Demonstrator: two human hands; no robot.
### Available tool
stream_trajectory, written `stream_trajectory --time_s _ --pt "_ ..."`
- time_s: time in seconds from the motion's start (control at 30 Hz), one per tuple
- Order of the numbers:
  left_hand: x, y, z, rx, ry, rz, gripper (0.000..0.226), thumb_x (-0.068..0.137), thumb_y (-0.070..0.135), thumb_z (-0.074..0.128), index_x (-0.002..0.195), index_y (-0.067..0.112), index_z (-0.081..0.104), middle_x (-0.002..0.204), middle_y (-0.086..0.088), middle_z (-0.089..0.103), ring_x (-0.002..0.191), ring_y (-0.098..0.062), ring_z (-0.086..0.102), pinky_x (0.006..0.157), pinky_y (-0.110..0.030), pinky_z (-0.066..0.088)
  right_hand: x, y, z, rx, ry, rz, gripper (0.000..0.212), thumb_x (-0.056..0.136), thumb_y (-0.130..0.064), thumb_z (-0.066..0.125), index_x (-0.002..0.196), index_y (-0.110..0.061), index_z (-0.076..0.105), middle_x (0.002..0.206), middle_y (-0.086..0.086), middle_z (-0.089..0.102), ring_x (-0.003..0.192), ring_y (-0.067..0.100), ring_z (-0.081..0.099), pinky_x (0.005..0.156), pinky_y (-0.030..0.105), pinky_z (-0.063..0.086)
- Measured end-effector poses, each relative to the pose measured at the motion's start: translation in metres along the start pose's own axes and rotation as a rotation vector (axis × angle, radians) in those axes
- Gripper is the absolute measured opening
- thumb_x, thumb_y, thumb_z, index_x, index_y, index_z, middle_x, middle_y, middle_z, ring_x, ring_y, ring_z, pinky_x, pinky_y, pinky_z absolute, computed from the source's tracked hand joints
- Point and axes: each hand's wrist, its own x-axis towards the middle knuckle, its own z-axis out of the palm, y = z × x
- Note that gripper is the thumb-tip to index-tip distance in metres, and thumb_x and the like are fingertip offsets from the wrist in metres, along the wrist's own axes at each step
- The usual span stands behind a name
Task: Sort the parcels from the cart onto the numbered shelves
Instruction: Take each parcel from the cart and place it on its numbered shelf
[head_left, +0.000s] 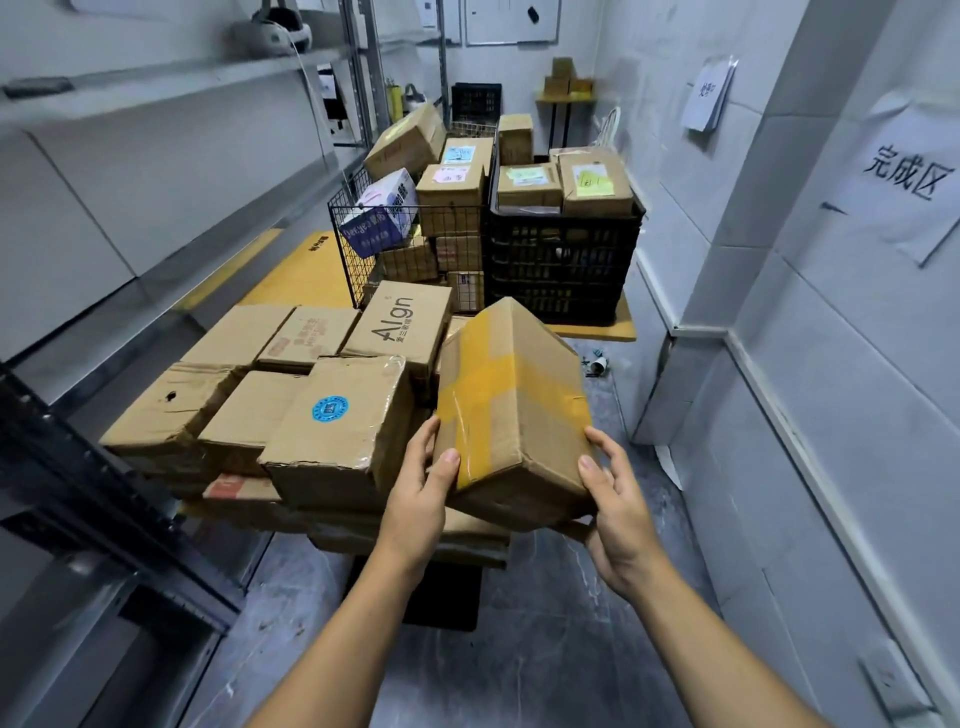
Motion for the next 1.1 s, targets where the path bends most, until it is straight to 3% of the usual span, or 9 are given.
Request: stream_trajectory --time_s 0.07,0.13,0.23,0.33,0.5,0.67,0.83,0.97,1.1 --pt "-0.003 0.001 0.006 -0.082 0.007 0.022 0.061 0.083 0.05 0.059 0.14 0.04 0.04 0.139 0.008 0.05 0.125 -0.01 0.052 0.107 -0.043 0.043 0.0 -0.002 -0.003 -0.138 -0.009 -0.036 0.031 0.103 -0.018 0.051 0.128 -0.036 0.058 0.133 0.002 0.06 0.108 0.023 0.06 0.091 0.052 0.055" --pt "-0.004 0.002 0.007 -0.07 0.021 0.062 0.058 0.079 0.054 0.064 0.133 0.051 0.043 0.135 0.009 0.053 0.12 -0.011 0.056 0.1 -0.043 0.049 0.002 -0.004 -0.009 -0.48 -0.004 -0.125 0.034 0.104 -0.017 0.05 0.134 -0.029 0.057 0.139 0.003 0.058 0.119 0.015 0.057 0.108 0.044 0.046" --pt "-0.007 0.002 0.008 0.004 0.04 0.103 0.053 0.077 0.062 0.061 0.127 0.062 0.043 0.134 0.014 0.052 0.121 -0.008 0.054 0.098 -0.041 0.05 0.005 -0.013 -0.01 -0.796 0.048 -0.181 0.038 0.102 -0.035 0.052 0.138 -0.026 0.058 0.136 -0.002 0.058 0.124 0.01 0.052 0.11 0.036 0.041" --pt "-0.011 0.005 0.01 0.042 0.095 0.145 0.045 0.083 0.059 0.057 0.124 0.067 0.039 0.129 0.027 0.05 0.122 -0.002 0.051 0.096 -0.029 0.05 0.0 -0.027 -0.004 -0.628 -0.016 -0.186 0.042 0.094 -0.058 0.054 0.131 -0.041 0.058 0.125 -0.012 0.062 0.114 0.003 0.057 0.1 0.032 0.047" --pt "-0.017 0.008 0.02 0.182 0.109 0.265 0.054 0.085 0.044 0.061 0.135 0.048 0.041 0.133 0.017 0.052 0.116 0.004 0.054 0.09 -0.019 0.05 -0.009 -0.032 0.011 -0.544 -0.132 -0.177 0.095 0.062 -0.09 0.059 0.139 -0.038 0.046 0.123 -0.02 0.061 0.112 0.001 0.061 0.092 0.03 0.053" --pt "-0.019 0.008 0.021 0.217 0.063 0.323 0.052 0.087 0.047 0.061 0.135 0.049 0.04 0.132 0.023 0.052 0.118 0.004 0.052 0.086 -0.01 0.046 -0.007 -0.025 0.016 -0.433 -0.052 -0.183 0.055 0.079 -0.049 0.073 0.127 -0.041 0.046 0.12 -0.015 0.062 0.113 0.01 0.062 0.098 0.045 0.054" --pt "-0.011 0.005 0.006 0.08 0.092 0.247 0.043 0.087 0.039 0.058 0.129 0.029 0.055 0.129 0.005 0.058 0.119 -0.007 0.055 0.096 -0.027 0.049 -0.003 -0.021 0.006 -0.101 -0.045 -0.032 0.05 0.078 -0.035 0.071 0.125 -0.028 0.055 0.122 0.004 0.069 0.104 0.021 0.069 0.08 0.047 0.059" --pt "-0.005 -0.009 -0.003 0.185 0.113 0.127 0.04 0.092 0.039 0.061 0.13 0.034 0.05 0.132 0.006 0.052 0.117 0.005 0.051 0.101 -0.029 0.045 -0.003 -0.015 -0.001 0.075 -0.063 0.044 0.057 0.078 -0.032 0.069 0.131 -0.023 0.053 0.12 0.005 0.071 0.1 0.027 0.068 0.082 0.061 0.056" --pt "-0.009 -0.015 0.002 0.04 0.044 0.061 0.048 0.084 0.049 0.059 0.131 0.046 0.046 0.13 0.023 0.055 0.119 0.007 0.051 0.095 -0.018 0.046 -0.003 -0.01 -0.01 0.103 -0.107 0.083 0.056 0.079 -0.032 0.069 0.132 -0.027 0.052 0.122 0.005 0.07 0.102 0.027 0.068 0.081 0.06 0.056"
